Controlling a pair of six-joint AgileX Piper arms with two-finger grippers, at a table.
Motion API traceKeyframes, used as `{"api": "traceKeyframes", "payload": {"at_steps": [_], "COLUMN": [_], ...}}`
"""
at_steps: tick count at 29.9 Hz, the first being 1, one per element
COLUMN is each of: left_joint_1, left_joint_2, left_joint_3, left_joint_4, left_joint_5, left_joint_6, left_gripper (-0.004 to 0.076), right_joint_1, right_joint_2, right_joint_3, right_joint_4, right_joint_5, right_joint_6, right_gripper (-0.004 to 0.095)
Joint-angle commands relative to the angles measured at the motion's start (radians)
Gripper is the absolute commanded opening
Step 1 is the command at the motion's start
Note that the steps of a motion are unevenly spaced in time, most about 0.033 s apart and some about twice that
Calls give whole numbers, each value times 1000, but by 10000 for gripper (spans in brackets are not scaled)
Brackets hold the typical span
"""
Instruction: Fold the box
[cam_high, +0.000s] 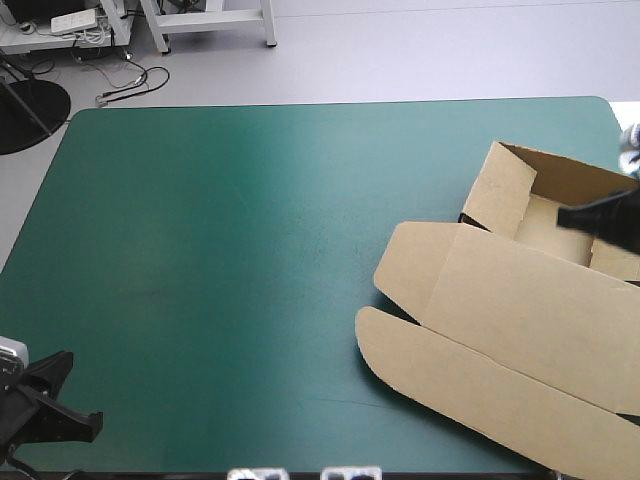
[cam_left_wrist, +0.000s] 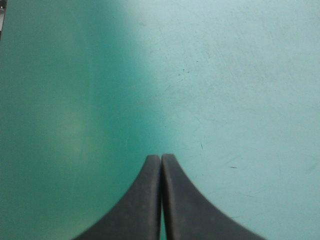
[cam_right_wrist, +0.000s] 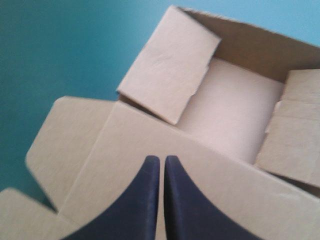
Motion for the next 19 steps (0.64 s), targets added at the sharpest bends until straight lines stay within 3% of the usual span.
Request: {"api": "traceKeyframes", "payload": {"at_steps": [1,9,19], "left_joint_1": [-7,-7,-7], "left_joint_2": [-35,-153,-197], "left_joint_3": [24,260,410], "left_joint_4": [4,-163,-176], "left_joint_5": [-63,-159,-236], "left_joint_6": [-1,65,87], "left_gripper": [-10,-9,-10], "right_joint_1": [91,120,120], "right_joint_2": [-163,-513,-757], "right_joint_3": [150,515,792], "right_joint_4": [9,-58,-54], "right_joint_5": [-54,-85,-112], "right_joint_6": [-16,46,43], "right_gripper": [-13,-14,-15]}}
